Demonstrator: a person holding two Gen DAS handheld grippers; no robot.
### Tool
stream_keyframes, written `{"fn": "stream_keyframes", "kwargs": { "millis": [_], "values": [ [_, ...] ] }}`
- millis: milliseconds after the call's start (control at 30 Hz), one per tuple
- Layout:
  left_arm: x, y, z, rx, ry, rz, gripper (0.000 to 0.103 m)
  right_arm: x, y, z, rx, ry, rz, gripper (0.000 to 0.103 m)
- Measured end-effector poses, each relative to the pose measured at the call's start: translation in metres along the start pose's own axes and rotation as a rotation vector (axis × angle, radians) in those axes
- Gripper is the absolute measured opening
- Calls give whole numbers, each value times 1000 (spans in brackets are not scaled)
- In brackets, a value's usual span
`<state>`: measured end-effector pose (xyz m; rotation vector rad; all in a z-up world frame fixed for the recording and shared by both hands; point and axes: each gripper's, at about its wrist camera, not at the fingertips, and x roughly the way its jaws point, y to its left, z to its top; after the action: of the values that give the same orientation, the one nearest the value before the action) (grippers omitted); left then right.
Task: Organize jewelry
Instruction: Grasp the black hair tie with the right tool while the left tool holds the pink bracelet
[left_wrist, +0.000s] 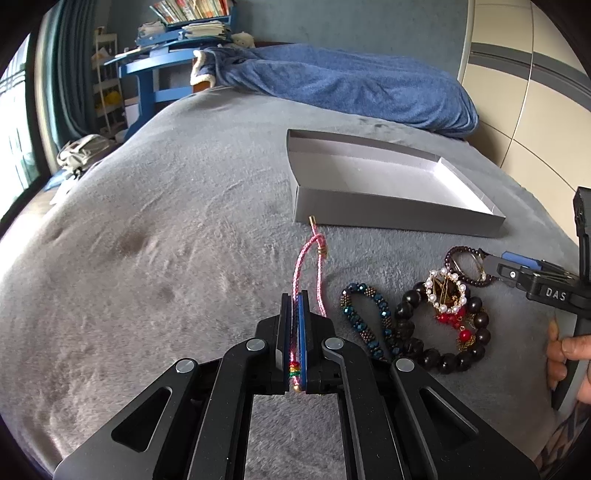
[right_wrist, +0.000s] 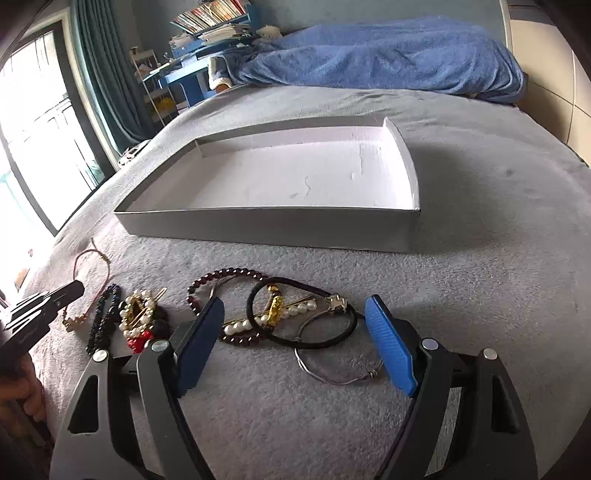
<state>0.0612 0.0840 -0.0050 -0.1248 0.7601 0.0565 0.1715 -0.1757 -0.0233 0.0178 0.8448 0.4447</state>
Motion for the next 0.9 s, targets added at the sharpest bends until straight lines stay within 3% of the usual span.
{"fn": "stream_keyframes", "kwargs": {
  "millis": [67,100,200,433,500,900],
  "values": [
    [-1,0,-1,1,-2,-1,4,2,0,2,-1,-3,5,75],
    [-1,0,0,2,-4,-1,4,2,-1,2,0,-8,6,61],
    [-2,-2,-2,5,-12,-1,4,-2,-5,-1,22,-27,14,37],
    [-7,-6,0,14,-39,-16,4,-18,-13,-5,60,-93,45,17],
    [-10,-6,0,16,-49,-20,4,-22,-14,-8,70,-102,55,4],
    [-32,-14,18,45,-113,-103,4,-52,-20,1,92,-174,96,3]
  ]
}}
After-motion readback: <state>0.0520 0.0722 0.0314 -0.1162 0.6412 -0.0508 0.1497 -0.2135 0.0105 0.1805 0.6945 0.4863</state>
